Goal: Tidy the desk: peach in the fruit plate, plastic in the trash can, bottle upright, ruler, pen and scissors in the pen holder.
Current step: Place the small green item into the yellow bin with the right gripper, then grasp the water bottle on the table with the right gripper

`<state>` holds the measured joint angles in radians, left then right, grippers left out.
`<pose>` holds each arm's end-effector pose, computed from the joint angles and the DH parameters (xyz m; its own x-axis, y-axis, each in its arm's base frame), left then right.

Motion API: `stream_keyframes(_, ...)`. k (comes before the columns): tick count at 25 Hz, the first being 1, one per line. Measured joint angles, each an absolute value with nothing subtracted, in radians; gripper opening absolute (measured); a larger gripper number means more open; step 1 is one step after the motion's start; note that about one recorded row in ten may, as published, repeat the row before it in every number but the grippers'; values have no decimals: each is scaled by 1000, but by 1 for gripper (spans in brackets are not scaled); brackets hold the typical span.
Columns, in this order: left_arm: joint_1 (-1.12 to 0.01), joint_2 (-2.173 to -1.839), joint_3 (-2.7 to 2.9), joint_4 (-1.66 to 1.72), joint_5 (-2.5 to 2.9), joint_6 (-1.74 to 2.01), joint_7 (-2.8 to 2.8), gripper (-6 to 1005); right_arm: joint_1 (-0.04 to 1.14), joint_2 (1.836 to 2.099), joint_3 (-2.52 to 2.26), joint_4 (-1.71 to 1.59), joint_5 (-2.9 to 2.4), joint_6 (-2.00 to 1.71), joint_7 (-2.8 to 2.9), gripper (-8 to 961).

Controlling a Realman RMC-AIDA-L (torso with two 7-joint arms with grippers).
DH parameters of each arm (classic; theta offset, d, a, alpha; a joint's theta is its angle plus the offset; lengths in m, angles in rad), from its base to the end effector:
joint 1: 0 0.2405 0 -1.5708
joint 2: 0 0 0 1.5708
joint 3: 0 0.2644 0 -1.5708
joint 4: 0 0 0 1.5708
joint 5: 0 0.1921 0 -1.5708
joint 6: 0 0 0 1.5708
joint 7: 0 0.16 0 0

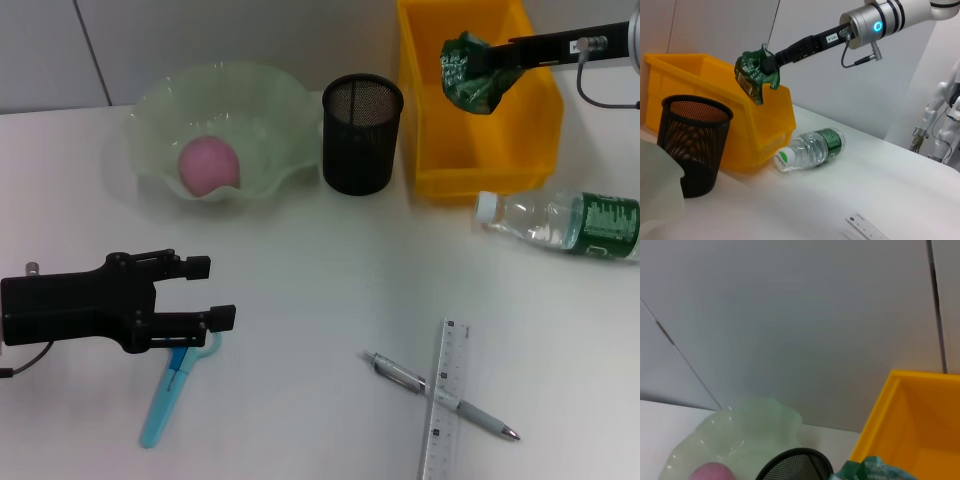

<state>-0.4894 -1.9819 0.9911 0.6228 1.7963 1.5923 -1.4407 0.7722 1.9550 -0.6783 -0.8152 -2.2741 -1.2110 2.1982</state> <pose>-0.2524 0.3080 -0.0136 0.8047 0.3802 0.4560 0.4311 -0.9023 -0.0084 0.2281 0.4465 0.0673 0.5826 -0.6318 -0.5113 -0.8125 -0.4673 -0.3484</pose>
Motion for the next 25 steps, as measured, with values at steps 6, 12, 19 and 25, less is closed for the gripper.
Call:
stream_keyframes(6, -489, -1982, 991, 623, 1796, 1593, -1441, 827, 763, 1957, -672, -833, -2269, -1217, 2198, 267)
stream_keyframes(12, -489, -1981, 991, 623, 1796, 1593, -1440, 827, 753, 1960, -671, -864, -2264, -1220, 2198, 444)
stream_keyframes(19, -489, -1980, 991, 623, 1796, 1587, -1440, 827, 753, 1955, -668, -874, -2259, -1274, 2196, 697)
stream_keyframes(25, -489, -1980, 991, 623, 1796, 1586, -1441, 827, 732, 1954, -667, -935, -2241, -1363, 2191, 730)
